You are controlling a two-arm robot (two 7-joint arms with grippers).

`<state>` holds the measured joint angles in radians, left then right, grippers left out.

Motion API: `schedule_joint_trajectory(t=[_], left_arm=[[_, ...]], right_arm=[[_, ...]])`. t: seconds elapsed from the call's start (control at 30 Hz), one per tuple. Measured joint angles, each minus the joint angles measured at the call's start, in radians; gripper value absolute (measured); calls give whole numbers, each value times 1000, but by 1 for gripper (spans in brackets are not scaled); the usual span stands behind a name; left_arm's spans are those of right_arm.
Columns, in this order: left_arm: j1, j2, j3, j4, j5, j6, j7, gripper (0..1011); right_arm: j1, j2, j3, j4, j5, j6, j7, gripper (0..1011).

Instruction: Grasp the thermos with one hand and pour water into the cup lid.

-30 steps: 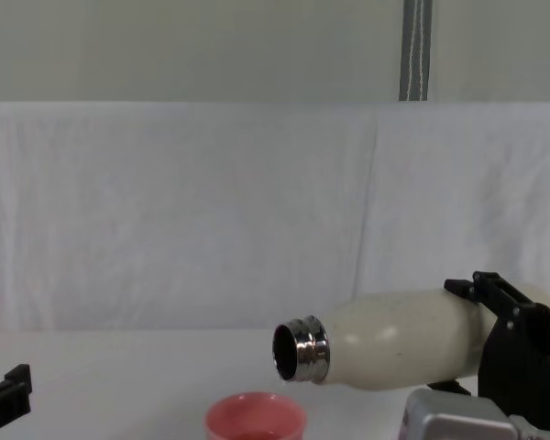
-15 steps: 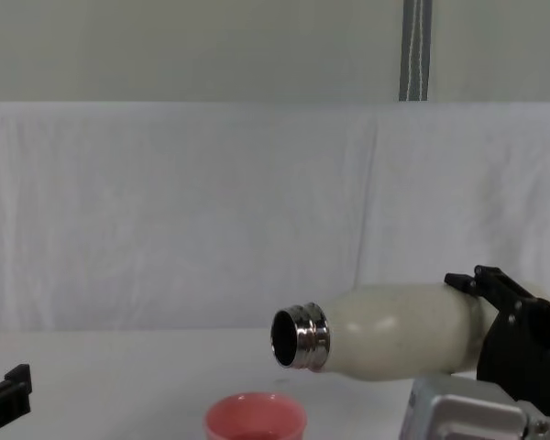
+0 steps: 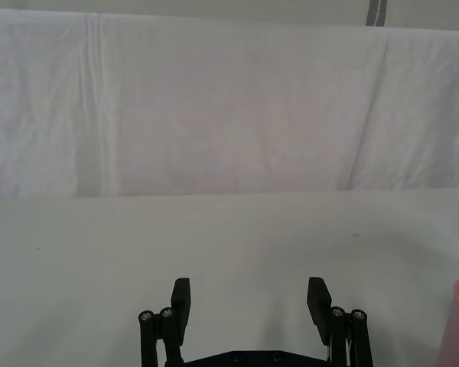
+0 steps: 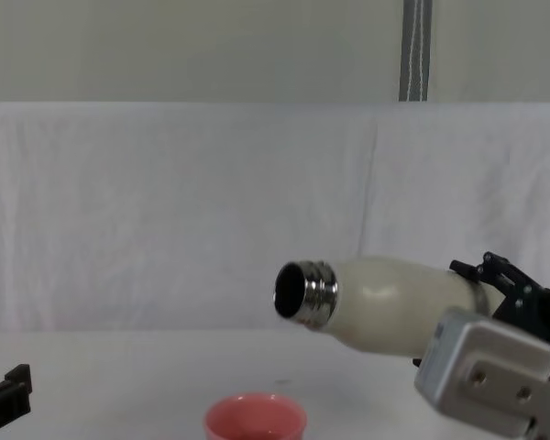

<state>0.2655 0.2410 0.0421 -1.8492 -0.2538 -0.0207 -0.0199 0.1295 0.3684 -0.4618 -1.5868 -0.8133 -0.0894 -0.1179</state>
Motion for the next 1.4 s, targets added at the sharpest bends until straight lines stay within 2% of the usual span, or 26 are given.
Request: schedule_joint_trajectory(t=[0.2, 0.23, 0.3, 0.33, 0.43, 0.47, 0.53, 0.57, 0.6, 0.63, 0.73, 0.8, 0.87, 0.9, 1.0, 1.03, 1.4], left_arm=[[0, 0, 0, 0, 0, 0, 0, 1001], [0, 0, 0, 0, 0, 0, 0, 1001], [0, 0, 0, 0, 0, 0, 0, 1001], [0, 0, 0, 0, 0, 0, 0, 1001], [0, 0, 0, 0, 0, 0, 0, 1001], [0, 0, 0, 0, 0, 0, 0, 1001], [0, 0, 0, 0, 0, 0, 0, 1001], [0, 0, 0, 0, 0, 0, 0, 1001], [0, 0, 0, 0, 0, 0, 0, 1001], [0, 0, 0, 0, 0, 0, 0, 1001], [0, 0, 0, 0, 0, 0, 0, 1001], [0, 0, 0, 0, 0, 0, 0, 1001], [0, 0, 0, 0, 0, 0, 0, 1001], [0, 0, 0, 0, 0, 0, 0, 1001], [0, 0, 0, 0, 0, 0, 0, 1001], [0, 0, 0, 0, 0, 0, 0, 1001], [0, 0, 0, 0, 0, 0, 0, 1001]], right_arm=[[-13, -18, 33, -11, 84, -24, 33, 961], [-19, -26, 46, -15, 119, -32, 48, 961], [-24, -34, 60, -20, 156, -40, 62, 961], [-29, -42, 74, -24, 196, -47, 78, 961], [-38, -56, 96, -30, 254, -56, 100, 961], [-44, -66, 113, -34, 298, -61, 117, 961], [-51, -77, 129, -38, 342, -66, 136, 961], [-58, -87, 145, -41, 383, -69, 152, 961], [-58, -87, 145, -41, 383, -69, 152, 961], [-67, -102, 168, -45, 448, -73, 178, 961], [-78, -119, 193, -48, 519, -74, 206, 961], [-89, -138, 221, -50, 594, -74, 235, 961], [-92, -142, 228, -51, 612, -74, 242, 961], [-97, -149, 238, -53, 642, -72, 253, 961], [-103, -159, 253, -56, 686, -68, 269, 961], [-109, -168, 267, -58, 733, -61, 287, 961], [-118, -198, 304, -53, 913, -27, 348, 961]])
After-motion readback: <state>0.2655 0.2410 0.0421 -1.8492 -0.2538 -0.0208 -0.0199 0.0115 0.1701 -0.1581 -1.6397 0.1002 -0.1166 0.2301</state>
